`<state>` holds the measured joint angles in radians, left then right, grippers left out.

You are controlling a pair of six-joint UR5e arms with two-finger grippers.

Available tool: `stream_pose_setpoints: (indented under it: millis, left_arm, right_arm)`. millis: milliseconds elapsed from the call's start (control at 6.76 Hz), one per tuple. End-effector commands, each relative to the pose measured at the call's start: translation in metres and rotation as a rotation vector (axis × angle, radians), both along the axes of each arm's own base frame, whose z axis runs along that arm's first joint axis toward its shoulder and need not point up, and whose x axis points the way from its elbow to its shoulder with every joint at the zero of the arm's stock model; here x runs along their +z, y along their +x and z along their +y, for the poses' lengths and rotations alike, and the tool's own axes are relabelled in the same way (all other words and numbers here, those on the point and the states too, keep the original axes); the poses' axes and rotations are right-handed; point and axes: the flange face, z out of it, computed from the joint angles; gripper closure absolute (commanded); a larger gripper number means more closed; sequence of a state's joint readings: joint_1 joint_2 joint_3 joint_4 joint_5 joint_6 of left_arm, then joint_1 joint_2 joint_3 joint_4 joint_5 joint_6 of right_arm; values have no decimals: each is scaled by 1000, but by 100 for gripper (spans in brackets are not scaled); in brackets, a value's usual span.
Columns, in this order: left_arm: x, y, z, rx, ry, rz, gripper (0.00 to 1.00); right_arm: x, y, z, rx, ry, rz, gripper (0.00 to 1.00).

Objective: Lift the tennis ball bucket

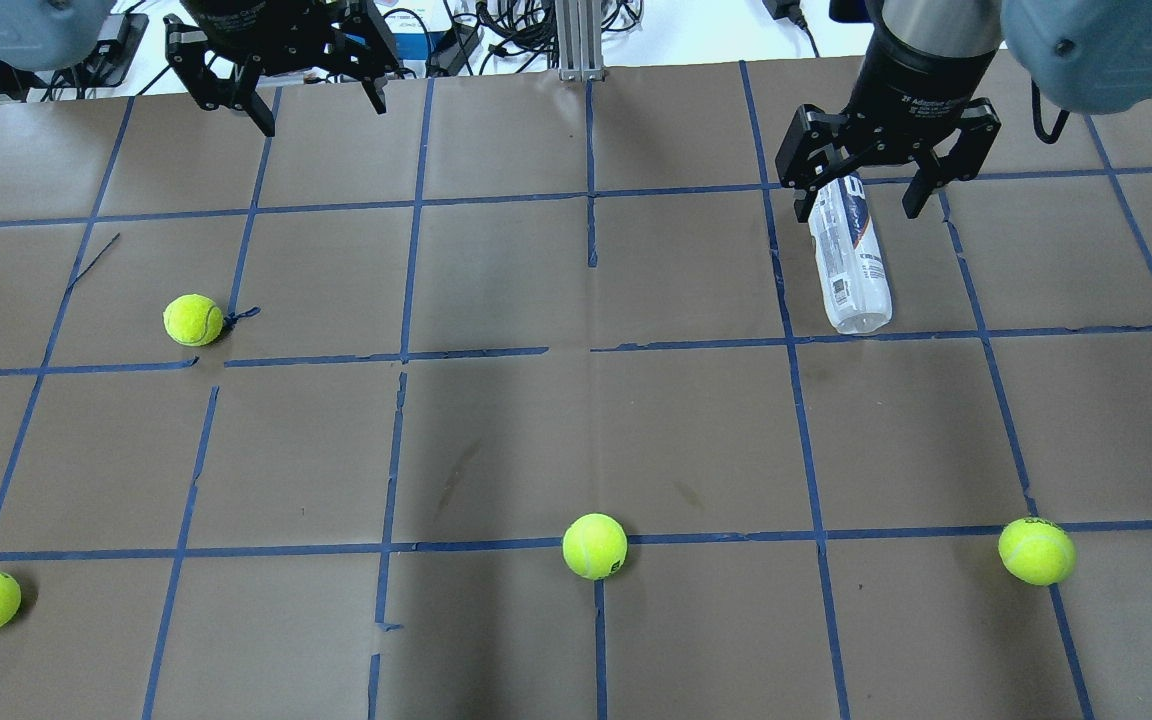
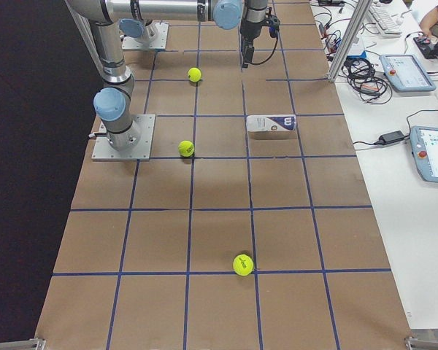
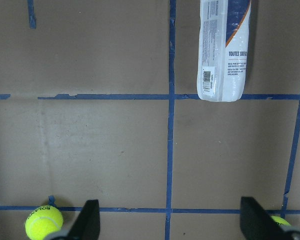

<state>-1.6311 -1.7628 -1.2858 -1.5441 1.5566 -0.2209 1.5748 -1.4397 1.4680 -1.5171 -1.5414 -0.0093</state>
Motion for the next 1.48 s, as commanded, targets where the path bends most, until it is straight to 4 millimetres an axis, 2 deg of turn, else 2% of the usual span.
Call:
stream_pose_setpoints:
  millis: [0, 592, 1331]
  left_arm:
    - [-1, 0, 0, 0, 3, 1, 0]
    - [-15, 0, 9, -2, 29, -7, 0]
    - [-16, 1, 12, 0, 29, -1, 0]
  right_arm:
    - [0, -1, 0, 1, -1, 2, 0]
    - [-9, 2, -9, 2, -2, 5, 0]
    - [-2, 2, -11, -5, -23, 4, 0]
